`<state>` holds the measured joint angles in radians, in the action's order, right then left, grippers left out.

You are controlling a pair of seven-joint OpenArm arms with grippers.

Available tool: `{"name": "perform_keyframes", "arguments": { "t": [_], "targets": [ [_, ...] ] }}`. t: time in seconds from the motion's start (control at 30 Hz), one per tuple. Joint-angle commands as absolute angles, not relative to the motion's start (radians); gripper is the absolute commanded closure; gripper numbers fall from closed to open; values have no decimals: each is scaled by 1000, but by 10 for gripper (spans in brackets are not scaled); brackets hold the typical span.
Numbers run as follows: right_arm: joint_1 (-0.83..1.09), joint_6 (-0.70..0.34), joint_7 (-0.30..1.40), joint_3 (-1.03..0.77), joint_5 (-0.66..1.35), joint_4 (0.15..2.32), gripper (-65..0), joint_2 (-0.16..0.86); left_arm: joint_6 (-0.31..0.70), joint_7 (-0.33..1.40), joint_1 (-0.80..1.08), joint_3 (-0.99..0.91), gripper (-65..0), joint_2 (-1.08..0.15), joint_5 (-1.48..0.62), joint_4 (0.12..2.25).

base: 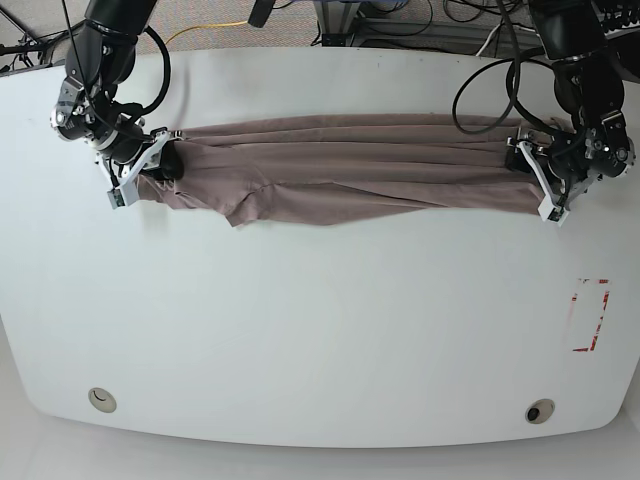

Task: Fold the T-shirt properly
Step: 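Move the left gripper to the strip end and grasp it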

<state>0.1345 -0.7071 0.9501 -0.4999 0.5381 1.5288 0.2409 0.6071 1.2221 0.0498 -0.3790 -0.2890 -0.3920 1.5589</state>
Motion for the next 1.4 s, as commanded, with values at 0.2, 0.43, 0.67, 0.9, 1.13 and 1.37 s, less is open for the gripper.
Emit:
{"name": "perform_keyframes", "arguments": {
  "t": [0.2,0.43,0.67,0.9,1.13,1.37],
  "targets": [
    [128,-698,941,-507,539,1546,-124,254,605,1291,36,-556,-454,-351,-750,1659],
    [131,-698,941,-507,539,1544,-124,252,599,1314,64,-722,-581,-351,-843,1655],
    [128,-698,941,-509,539,1541,-124,252,599,1313,67,-728,-600,-351,-754,1650],
    [128,-698,941,-512,541,1540,-124,252,602,1267,64,-720,-600,-349,-676,1514],
    [130,-698,941,-513,541,1543,-124,252,622,1221,62,-677,-600,-346,-677,1405],
    [128,-698,941,-513,547,1544,-124,248,698,1219,25,-616,-593,-340,-677,1339]
  ]
}}
